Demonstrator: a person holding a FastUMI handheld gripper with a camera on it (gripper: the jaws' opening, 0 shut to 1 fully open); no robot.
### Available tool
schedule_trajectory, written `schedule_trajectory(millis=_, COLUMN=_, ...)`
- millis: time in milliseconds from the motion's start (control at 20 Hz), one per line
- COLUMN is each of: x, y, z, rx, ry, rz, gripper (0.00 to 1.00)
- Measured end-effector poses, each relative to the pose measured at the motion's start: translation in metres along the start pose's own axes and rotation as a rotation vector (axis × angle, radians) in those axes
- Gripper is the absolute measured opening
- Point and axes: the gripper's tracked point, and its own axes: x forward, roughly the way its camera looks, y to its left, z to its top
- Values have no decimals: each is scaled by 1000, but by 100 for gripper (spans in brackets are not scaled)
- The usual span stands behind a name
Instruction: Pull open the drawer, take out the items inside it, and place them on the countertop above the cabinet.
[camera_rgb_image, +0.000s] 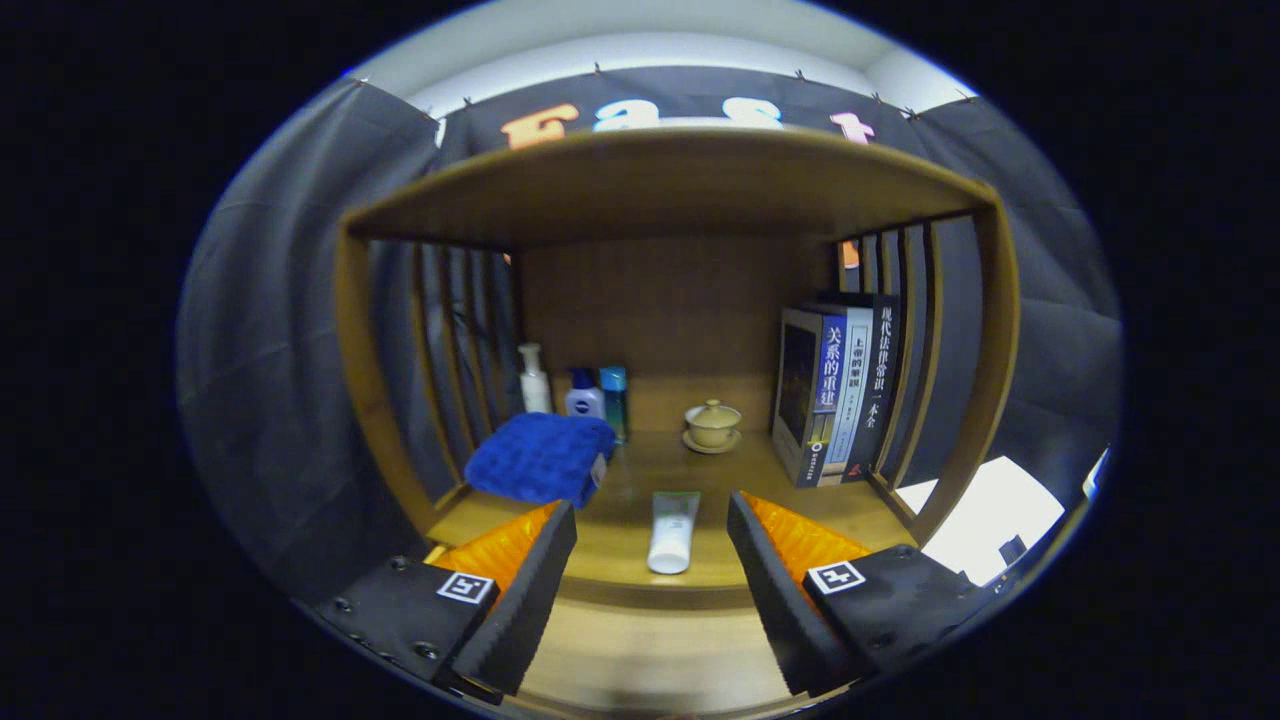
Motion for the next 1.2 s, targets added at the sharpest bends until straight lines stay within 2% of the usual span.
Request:
schedule_trajectory(millis=250, x=-67, y=34, z=-29, rx=-13, ry=-73, rz=50, gripper=98)
schedule_trajectory(millis=500, x=-110, y=37, z=-74, rx=-29, ry=-115, rz=2, gripper=99)
schedule_trajectory(millis=900, x=-110, y=-5, z=-175, rx=44, ry=-43, rz=-117, gripper=99)
schedule_trajectory(millis=1200, x=-105, y=-11, z=-218, rx=-36, ry=-11, rz=-139, gripper=99)
